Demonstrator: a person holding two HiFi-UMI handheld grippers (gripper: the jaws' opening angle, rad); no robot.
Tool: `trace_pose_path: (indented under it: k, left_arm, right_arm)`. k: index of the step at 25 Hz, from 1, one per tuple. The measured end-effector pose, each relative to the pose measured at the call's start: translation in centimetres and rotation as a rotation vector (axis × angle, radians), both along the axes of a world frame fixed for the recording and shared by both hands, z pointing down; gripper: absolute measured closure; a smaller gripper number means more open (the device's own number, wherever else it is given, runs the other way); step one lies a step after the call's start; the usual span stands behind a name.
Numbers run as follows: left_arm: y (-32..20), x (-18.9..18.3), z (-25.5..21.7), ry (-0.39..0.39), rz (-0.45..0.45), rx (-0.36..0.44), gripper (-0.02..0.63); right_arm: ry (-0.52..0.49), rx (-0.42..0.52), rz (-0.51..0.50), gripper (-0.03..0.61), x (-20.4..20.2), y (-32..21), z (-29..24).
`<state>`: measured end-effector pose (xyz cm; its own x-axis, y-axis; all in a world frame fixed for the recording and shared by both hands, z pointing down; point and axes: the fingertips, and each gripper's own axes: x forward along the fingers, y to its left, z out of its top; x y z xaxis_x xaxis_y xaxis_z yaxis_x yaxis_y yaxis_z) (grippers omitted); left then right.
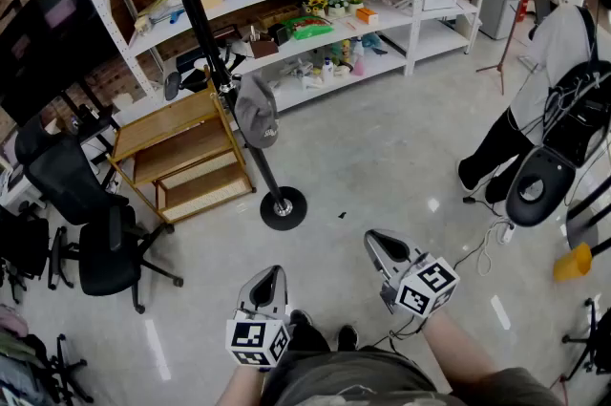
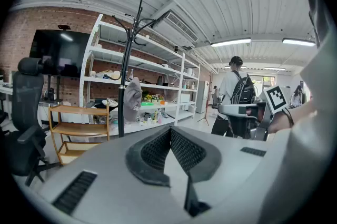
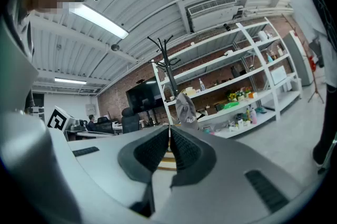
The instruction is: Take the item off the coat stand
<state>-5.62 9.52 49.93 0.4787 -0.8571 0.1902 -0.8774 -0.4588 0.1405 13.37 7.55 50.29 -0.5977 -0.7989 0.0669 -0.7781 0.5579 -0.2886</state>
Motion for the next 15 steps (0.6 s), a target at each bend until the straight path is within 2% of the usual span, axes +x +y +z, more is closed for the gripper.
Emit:
trace_pose_path:
  k: [3, 7, 11, 15]
  left_arm:
    - [-0.2, -0.9, 0.1, -0.004, -0.013, -0.004, 0.606]
    - [-1.3, -1.8, 0.3, 0.068, -0.039, -0.018, 0.606]
    - [-3.6, -1.2, 1.0, 0.042, -0.008, -0.009, 0.606]
    - [-7.1, -0.8, 0.9, 0.055, 0.02, -0.007, 0.606]
  right_arm:
    - [0.008, -0.004, -0.005, 0.563, -0.4, -0.2, 0.4]
    - [0.013, -0.018, -0.002, 0.563, -1.0, -1.4, 1.1]
    - [0.046, -0.017, -0.01, 0.563, -1.5, -2.7, 1.2]
    - [0.049, -0.025, 0.018, 0.563, -1.2, -5.5, 1.2]
